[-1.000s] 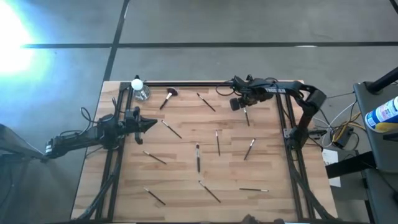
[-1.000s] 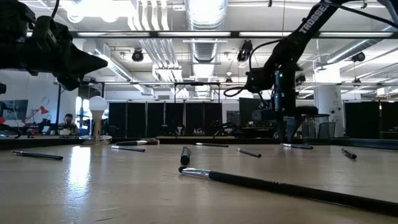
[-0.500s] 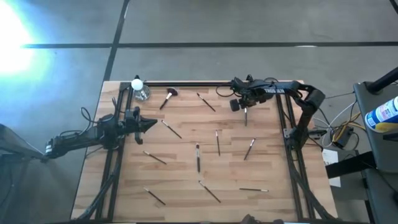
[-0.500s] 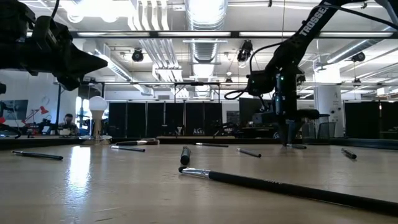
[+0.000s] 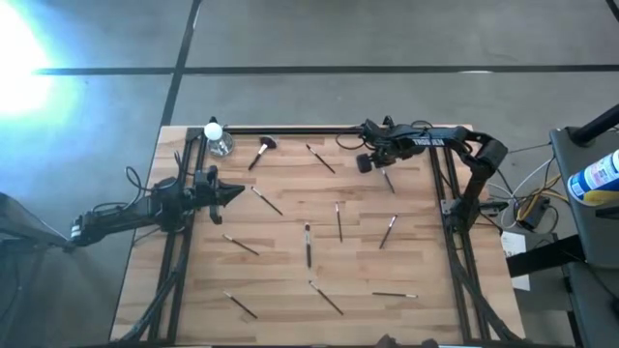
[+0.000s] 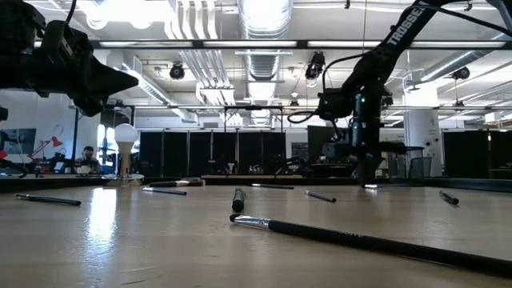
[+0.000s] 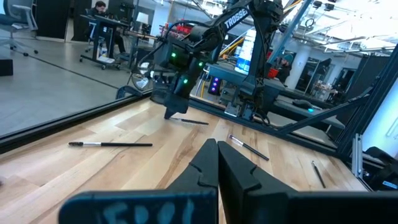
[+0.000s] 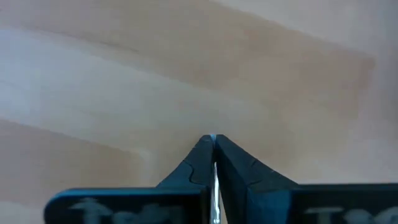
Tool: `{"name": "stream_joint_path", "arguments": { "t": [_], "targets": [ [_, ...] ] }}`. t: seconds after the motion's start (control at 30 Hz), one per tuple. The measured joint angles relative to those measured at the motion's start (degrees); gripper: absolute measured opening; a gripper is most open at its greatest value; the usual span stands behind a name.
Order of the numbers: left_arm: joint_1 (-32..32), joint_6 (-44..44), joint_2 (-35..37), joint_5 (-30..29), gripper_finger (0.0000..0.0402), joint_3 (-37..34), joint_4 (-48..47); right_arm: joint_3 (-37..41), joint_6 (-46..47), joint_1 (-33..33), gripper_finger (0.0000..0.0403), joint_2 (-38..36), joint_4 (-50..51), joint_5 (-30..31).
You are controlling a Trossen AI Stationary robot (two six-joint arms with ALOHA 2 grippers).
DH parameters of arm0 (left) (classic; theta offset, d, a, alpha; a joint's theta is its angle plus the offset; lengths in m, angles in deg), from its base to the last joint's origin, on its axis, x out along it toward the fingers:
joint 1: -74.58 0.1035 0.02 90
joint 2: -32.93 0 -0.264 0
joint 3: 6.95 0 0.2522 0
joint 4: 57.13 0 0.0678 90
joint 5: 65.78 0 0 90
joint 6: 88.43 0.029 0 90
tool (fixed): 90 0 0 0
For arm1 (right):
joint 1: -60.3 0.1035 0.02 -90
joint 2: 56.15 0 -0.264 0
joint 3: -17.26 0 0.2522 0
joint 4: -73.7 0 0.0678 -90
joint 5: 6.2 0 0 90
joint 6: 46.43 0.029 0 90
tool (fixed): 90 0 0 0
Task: Put items in baskets/containers
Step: Put the foundation brush into the mesh organizer
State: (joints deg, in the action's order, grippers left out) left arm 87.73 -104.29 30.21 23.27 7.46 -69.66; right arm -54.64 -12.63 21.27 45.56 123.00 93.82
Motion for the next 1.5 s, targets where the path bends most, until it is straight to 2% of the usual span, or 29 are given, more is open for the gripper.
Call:
{"name": "stream_joint_path", "arguments": {
  "t": [0.23, 0.43, 0.57, 0.7, 0.9, 1.03, 1.17, 1.27, 1.5],
  "targets": [
    [0.0, 0.0, 0.0, 0.0, 0.0, 0.0, 0.0, 1.3, -5.5, 2.5, 0.0008, -6.4, -8.0, 0.4],
    [0.0, 0.0, 0.0, 0.0, 0.0, 0.0, 0.0, 6.6, -11.1, 6.6, 0.0008, -15.3, -24.7, 0.6],
    [0.0, 0.0, 0.0, 0.0, 0.0, 0.0, 0.0, 12.7, -14.1, 9.5, 0.0008, -22.2, -36.3, 3.8],
    [0.0, 0.0, 0.0, 0.0, 0.0, 0.0, 0.0, 19.9, -16.2, 11.5, 0.0008, -29.4, -45.2, 13.7],
    [0.0, 0.0, 0.0, 0.0, 0.0, 0.0, 0.0, 28.3, -22.1, 13.3, 0.0008, -38.4, -59.5, 38.4],
    [0.0, 0.0, 0.0, 0.0, 0.0, 0.0, 0.0, 31.7, -29.5, 13.4, 0.0008, -40.3, -70.9, 49.3],
    [0.0, 0.0, 0.0, 0.0, 0.0, 0.0, 0.0, 32.5, -33.7, 11.9, 0.0008, -37.9, -76.2, 58.1],
    [0.0, 0.0, 0.0, 0.0, 0.0, 0.0, 0.0, 32.5, -33.1, 9.6, 0.0008, -34.5, -78.4, 63.3],
    [0.0, 0.0, 0.0, 0.0, 0.0, 0.0, 0.0, 32.5, -29.1, 2.5, 0.0008, -25.7, -84.9, 65.6]
  ]
}}
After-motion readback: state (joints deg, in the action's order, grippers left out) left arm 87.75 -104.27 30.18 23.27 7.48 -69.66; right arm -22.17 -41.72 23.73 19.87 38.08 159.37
